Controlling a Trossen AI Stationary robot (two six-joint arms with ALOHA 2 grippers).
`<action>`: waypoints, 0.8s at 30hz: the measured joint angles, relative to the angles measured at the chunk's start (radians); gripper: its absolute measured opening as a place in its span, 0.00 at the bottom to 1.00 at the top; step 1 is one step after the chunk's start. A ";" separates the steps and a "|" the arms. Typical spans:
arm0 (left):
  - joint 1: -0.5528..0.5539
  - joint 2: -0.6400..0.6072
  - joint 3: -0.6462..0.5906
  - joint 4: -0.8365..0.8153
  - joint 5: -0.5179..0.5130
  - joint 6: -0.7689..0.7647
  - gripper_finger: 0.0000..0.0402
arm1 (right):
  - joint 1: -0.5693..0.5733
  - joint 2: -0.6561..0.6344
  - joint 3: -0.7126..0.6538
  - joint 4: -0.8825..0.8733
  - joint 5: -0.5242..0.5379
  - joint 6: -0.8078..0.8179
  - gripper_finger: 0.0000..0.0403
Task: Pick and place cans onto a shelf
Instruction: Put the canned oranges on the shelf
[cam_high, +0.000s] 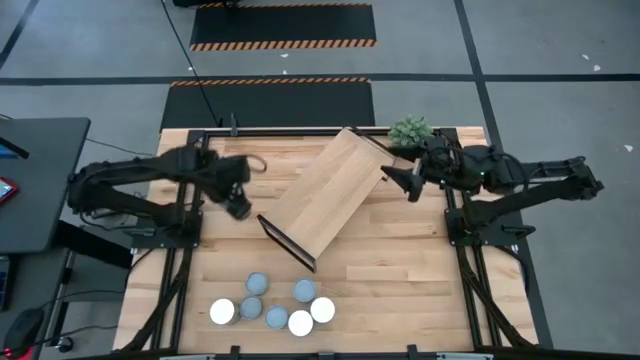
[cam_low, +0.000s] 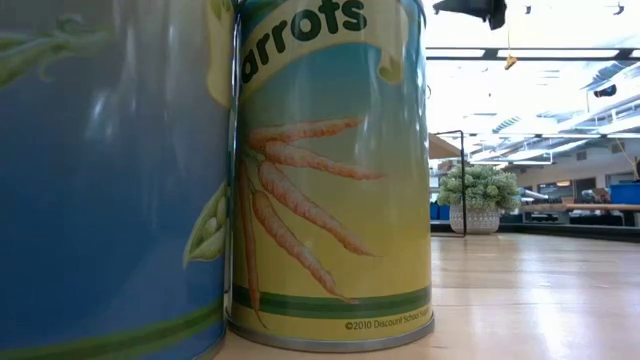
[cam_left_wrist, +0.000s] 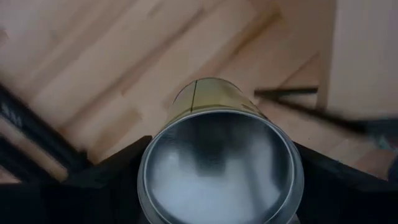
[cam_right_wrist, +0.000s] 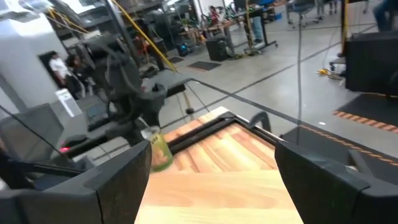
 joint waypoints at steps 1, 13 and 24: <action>0.026 0.026 0.027 0.000 0.006 0.042 0.77 | -0.017 0.000 0.000 -0.002 -0.015 0.001 0.86; 0.191 0.423 0.486 -0.006 0.063 0.352 0.77 | -0.123 0.000 0.000 -0.050 -0.101 0.025 0.86; 0.226 0.707 0.924 -0.060 0.101 0.431 0.77 | -0.124 -0.037 0.000 -0.090 -0.051 0.005 0.86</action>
